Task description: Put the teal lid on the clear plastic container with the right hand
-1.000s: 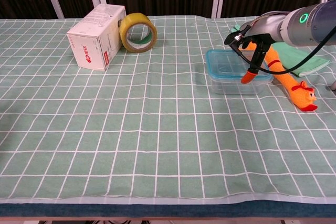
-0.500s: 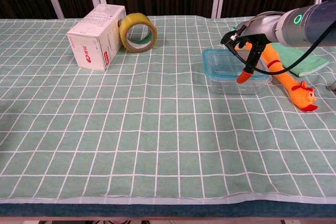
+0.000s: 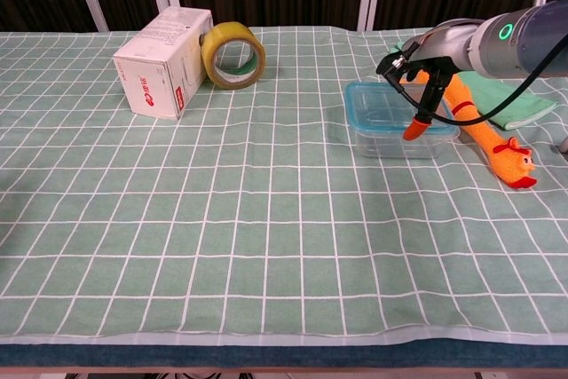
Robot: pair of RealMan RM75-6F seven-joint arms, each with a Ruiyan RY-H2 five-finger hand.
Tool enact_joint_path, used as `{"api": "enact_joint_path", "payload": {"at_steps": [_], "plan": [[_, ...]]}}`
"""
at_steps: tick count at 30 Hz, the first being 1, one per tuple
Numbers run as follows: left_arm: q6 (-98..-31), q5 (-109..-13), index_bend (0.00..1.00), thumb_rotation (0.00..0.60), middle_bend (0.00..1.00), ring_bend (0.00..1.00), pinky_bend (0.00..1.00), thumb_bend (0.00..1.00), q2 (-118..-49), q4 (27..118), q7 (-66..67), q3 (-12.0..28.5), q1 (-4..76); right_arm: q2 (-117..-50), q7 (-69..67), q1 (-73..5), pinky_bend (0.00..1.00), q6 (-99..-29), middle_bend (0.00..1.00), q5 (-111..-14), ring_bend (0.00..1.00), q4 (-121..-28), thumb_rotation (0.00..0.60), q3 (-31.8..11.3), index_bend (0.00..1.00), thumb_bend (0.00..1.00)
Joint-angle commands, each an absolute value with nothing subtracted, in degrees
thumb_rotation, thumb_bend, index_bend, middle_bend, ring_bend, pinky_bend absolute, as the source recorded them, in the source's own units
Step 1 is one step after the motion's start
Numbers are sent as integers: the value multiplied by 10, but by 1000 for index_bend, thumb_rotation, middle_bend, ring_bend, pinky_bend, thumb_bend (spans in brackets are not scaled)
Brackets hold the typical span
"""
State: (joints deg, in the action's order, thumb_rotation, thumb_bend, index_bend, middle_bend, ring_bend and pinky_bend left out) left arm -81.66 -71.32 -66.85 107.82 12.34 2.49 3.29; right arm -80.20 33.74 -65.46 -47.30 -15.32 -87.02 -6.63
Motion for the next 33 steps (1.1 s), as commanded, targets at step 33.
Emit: {"api": "enact_joint_path", "payload": {"at_steps": [33], "plan": [[-814,-711,180,600,0,0,0,742,-667,1080,121,25,34,-813,400,-675,0,-522,479,-79,123,-880,600,-60,0,260]]}}
